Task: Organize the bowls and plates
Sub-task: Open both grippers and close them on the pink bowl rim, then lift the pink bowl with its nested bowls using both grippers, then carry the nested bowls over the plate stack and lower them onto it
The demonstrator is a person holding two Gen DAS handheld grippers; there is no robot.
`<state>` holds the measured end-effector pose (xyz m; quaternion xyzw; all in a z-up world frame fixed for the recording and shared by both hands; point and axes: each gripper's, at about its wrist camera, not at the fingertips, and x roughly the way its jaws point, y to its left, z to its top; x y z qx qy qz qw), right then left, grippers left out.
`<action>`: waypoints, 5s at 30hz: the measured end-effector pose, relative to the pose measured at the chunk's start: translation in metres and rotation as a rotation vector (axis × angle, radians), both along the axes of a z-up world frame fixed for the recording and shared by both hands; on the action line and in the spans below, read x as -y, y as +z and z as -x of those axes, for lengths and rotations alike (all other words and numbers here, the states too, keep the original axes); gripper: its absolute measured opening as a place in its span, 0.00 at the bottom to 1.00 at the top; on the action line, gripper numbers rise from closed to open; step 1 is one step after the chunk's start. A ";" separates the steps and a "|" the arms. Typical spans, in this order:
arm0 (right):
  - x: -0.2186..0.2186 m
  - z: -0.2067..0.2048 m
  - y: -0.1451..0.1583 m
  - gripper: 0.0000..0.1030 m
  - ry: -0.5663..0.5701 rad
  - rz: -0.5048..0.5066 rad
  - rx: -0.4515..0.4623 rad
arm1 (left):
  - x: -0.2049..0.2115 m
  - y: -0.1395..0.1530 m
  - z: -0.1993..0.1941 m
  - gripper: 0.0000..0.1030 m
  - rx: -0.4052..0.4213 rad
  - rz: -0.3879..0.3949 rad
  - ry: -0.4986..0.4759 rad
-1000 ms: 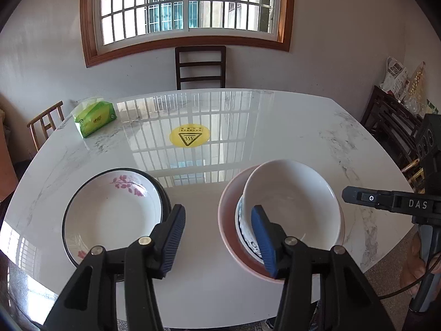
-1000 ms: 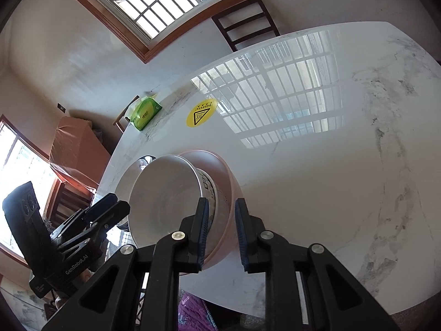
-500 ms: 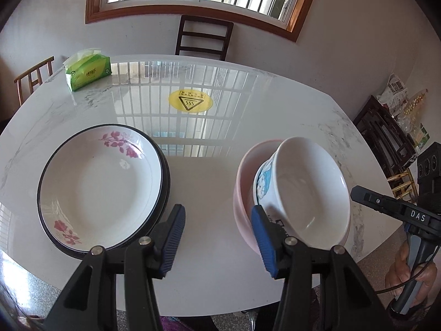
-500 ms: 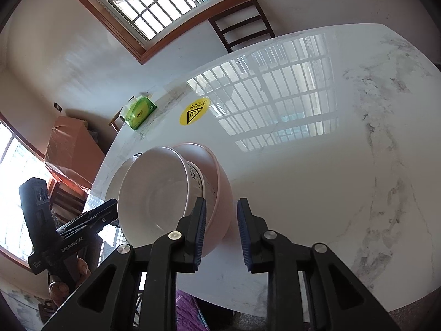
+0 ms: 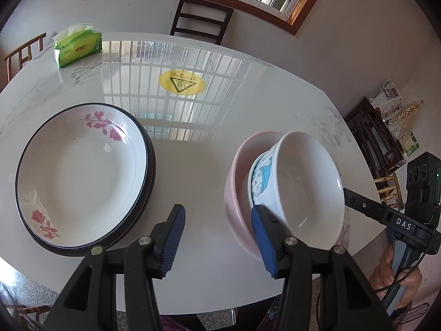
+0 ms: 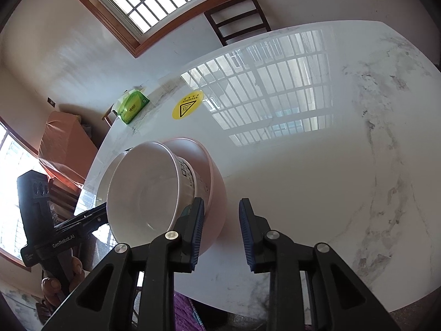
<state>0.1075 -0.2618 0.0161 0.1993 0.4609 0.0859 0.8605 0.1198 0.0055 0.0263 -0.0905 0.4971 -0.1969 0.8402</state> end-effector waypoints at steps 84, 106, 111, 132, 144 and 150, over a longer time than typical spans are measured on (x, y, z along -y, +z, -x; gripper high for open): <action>-0.028 -0.034 -0.008 0.13 0.145 0.090 -0.149 | 0.013 0.003 -0.002 0.10 -0.094 -0.043 0.106; -0.034 -0.039 -0.012 0.13 0.172 0.080 -0.189 | 0.022 0.015 0.007 0.08 -0.017 -0.132 0.111; -0.037 -0.041 -0.015 0.13 0.175 0.046 -0.204 | 0.013 0.024 0.003 0.08 -0.018 -0.109 0.135; -0.094 -0.073 0.020 0.13 0.261 0.007 -0.152 | -0.054 0.067 0.001 0.08 0.040 -0.109 0.286; -0.163 -0.105 0.024 0.13 0.361 -0.001 -0.154 | -0.126 0.072 -0.002 0.08 0.037 -0.106 0.406; -0.188 -0.116 0.016 0.14 0.390 -0.006 -0.172 | -0.150 0.061 -0.008 0.08 0.017 -0.106 0.439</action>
